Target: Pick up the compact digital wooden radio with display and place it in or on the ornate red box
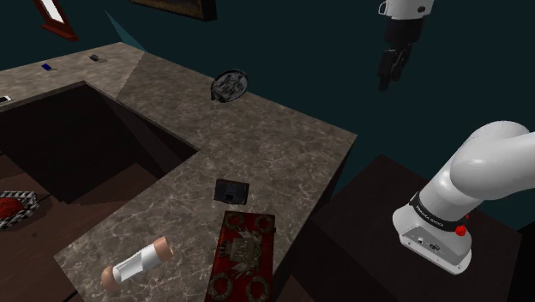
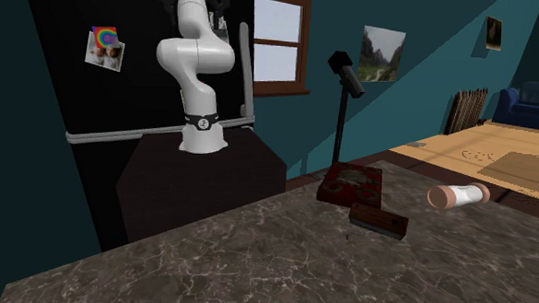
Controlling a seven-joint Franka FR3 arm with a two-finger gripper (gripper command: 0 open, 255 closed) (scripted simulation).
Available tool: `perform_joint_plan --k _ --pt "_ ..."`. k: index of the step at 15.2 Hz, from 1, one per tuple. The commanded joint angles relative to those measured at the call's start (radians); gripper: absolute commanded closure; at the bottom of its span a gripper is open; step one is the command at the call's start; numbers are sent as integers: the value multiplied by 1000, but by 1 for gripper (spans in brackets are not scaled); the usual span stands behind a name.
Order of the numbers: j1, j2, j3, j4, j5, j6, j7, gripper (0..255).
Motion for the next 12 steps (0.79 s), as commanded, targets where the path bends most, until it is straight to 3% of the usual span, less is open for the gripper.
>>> perform_joint_plan --k 1,12 --pt "0 0 0 0 0 0 0 0" --pt "84 325 -62 -52 132 346 -173 0"
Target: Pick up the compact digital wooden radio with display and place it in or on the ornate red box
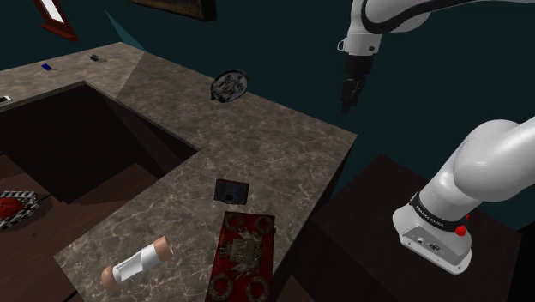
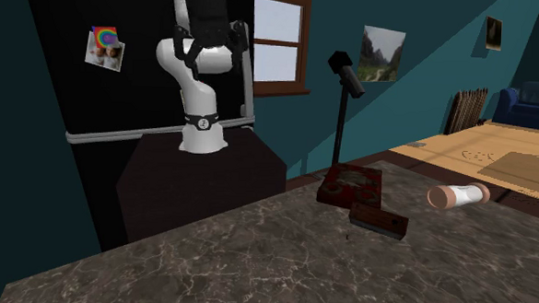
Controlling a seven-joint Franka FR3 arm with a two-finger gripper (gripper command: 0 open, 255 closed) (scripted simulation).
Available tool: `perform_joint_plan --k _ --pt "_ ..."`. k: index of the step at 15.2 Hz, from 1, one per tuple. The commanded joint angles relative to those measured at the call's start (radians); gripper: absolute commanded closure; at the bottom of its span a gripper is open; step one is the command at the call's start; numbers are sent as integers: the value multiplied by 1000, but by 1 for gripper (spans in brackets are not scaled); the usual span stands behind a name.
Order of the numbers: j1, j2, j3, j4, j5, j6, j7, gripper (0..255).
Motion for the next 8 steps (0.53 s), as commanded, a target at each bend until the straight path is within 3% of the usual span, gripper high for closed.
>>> perform_joint_plan --k 1,8 --pt "19 83 -8 12 34 66 -39 0" --pt "81 342 -16 78 173 222 -192 0"
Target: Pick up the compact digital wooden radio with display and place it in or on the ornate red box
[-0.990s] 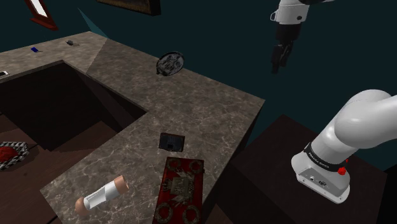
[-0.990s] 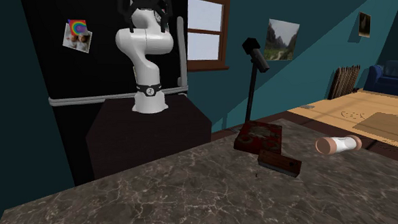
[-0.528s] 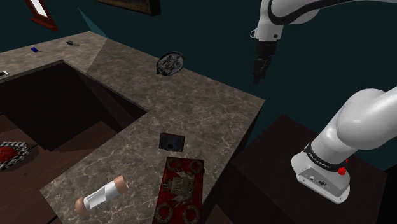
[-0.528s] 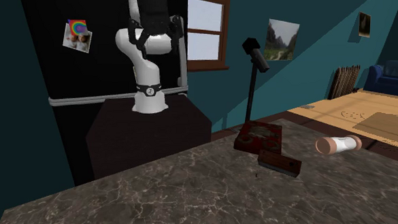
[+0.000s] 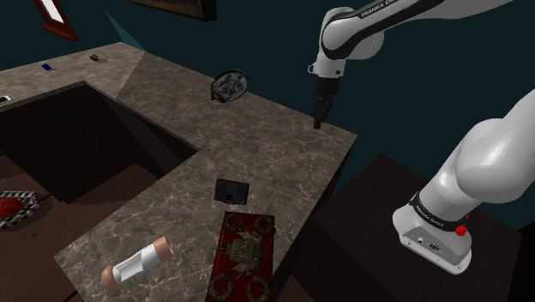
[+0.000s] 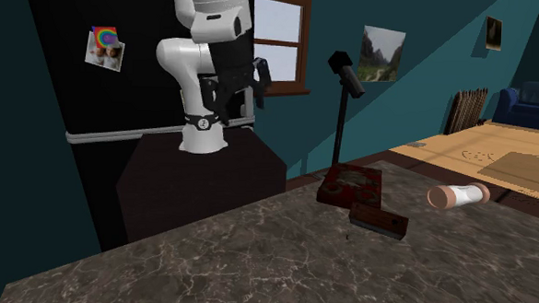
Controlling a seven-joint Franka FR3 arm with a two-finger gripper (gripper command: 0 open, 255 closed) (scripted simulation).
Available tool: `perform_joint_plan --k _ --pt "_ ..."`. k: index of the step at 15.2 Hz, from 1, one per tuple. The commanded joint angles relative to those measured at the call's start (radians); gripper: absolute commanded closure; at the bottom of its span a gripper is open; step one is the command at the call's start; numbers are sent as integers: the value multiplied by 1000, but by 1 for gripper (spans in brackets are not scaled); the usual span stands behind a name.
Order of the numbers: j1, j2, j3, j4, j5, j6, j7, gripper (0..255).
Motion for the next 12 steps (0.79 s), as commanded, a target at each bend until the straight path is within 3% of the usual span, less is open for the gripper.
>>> perform_joint_plan --k 1,12 --pt "17 69 4 18 47 39 -46 0" --pt "57 474 83 261 273 132 -279 0"
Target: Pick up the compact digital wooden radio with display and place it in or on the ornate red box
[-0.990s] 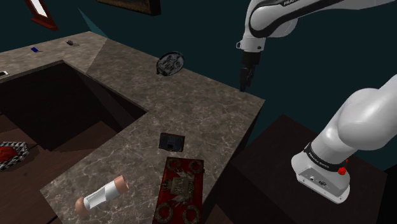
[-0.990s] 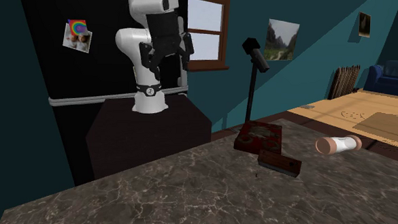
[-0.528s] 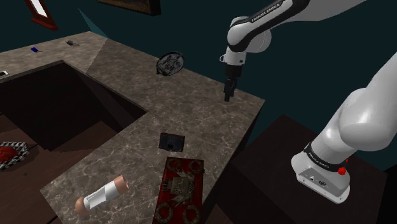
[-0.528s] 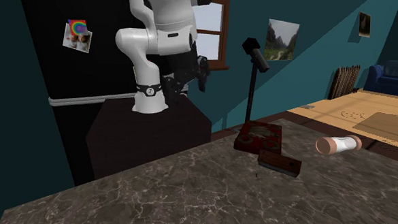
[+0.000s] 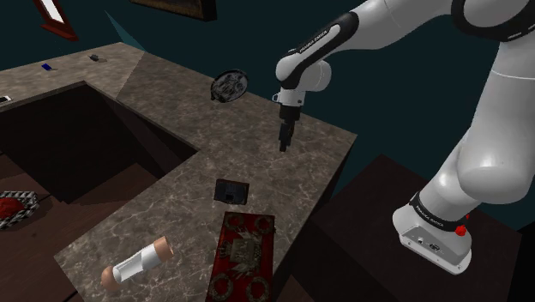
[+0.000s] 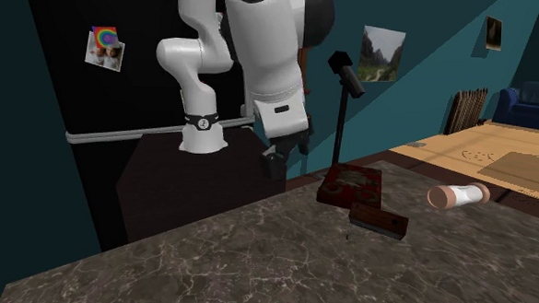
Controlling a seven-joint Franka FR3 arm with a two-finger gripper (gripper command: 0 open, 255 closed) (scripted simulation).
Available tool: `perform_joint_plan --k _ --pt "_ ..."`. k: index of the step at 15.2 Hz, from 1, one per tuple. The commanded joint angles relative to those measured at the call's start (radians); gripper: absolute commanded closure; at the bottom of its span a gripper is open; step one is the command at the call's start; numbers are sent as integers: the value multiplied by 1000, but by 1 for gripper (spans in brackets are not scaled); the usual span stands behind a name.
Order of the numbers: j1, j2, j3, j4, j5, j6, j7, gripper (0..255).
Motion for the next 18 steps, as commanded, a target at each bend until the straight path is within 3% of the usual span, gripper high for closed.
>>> perform_joint_plan --k 1,7,14,18 --pt "6 71 24 54 35 7 -31 0" --pt "14 279 90 241 100 3 -106 0" --pt "37 522 162 505 128 -33 -151 0" --pt "48 545 170 505 137 -6 -157 0"
